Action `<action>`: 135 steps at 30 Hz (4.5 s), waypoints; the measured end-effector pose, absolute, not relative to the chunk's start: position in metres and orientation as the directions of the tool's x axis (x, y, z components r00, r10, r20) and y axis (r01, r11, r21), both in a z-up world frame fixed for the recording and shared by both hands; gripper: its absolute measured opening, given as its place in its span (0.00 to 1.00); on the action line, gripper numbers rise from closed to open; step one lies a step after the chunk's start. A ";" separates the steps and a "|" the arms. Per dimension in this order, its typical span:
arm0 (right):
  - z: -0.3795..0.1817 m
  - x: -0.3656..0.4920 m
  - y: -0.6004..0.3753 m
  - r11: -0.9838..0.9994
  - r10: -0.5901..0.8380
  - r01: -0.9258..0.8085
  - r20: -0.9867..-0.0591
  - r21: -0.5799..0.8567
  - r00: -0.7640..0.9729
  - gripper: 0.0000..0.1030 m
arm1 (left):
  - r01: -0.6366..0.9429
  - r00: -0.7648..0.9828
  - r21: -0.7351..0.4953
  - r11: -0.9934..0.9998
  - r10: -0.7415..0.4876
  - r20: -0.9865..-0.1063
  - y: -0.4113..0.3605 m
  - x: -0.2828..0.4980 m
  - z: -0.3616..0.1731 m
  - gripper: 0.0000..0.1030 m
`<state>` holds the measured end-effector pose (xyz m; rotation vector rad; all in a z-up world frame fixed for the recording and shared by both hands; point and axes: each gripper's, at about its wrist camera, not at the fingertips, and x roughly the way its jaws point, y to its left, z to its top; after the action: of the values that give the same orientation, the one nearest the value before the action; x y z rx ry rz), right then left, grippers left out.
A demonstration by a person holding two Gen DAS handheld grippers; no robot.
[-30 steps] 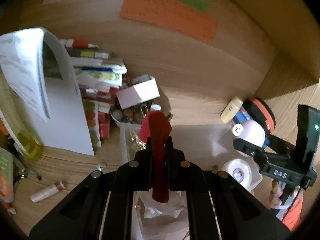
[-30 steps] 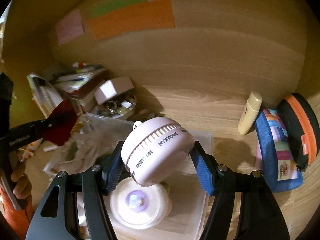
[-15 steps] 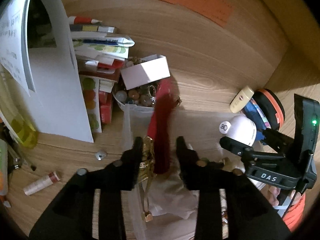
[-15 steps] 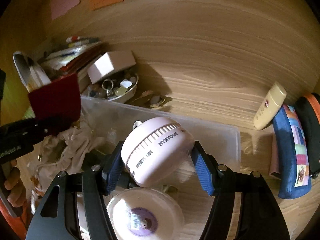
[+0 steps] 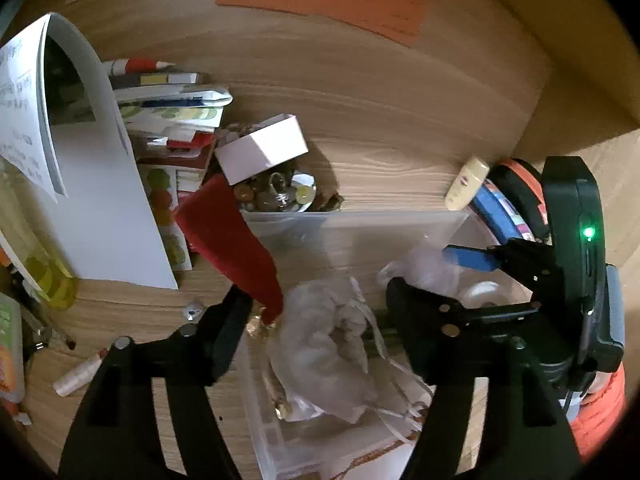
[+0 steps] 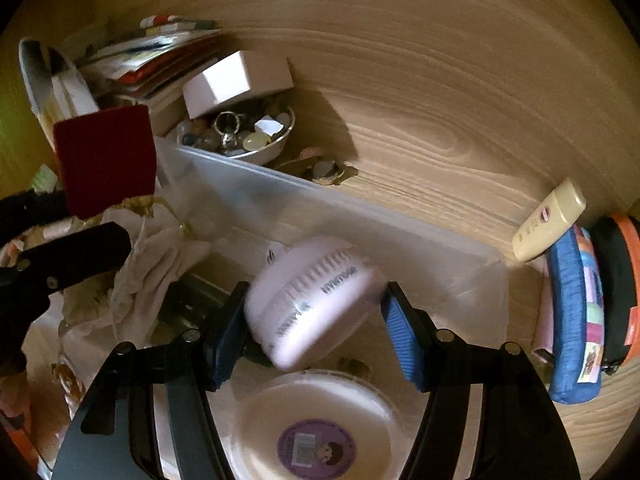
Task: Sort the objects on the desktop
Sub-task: 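Place the pink fan and red pouch into the clear box and release, then move both grippers back toward the remaining items on the desk, then grasp the blue Max box with the right gripper while the left grasps the domino tile, then carry the blue Max box and domino tile toward the clear box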
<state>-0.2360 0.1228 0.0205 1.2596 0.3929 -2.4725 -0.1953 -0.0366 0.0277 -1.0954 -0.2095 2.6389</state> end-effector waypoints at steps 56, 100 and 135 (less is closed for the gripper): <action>-0.016 -0.033 0.215 -0.892 -0.333 0.446 -0.778 0.076 -0.534 0.83 | -0.100 -0.572 -0.025 -0.995 0.078 -0.817 -0.071 -0.073 -0.035 0.78; 0.050 -0.069 0.222 -0.905 -0.342 0.426 -0.633 0.021 -0.695 0.24 | -0.168 -0.714 -0.102 -0.981 0.192 -0.673 -0.058 -0.074 0.028 0.33; 0.045 -0.153 0.210 -0.949 -0.214 0.313 -0.648 -0.040 -0.731 0.32 | -0.190 -0.691 -0.125 -0.974 0.223 -0.688 -0.036 -0.135 0.026 0.28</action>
<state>-0.1531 0.2095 0.0449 0.9759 0.2111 -2.6768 -0.1347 -0.0356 0.0264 -1.1061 -0.0642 2.6978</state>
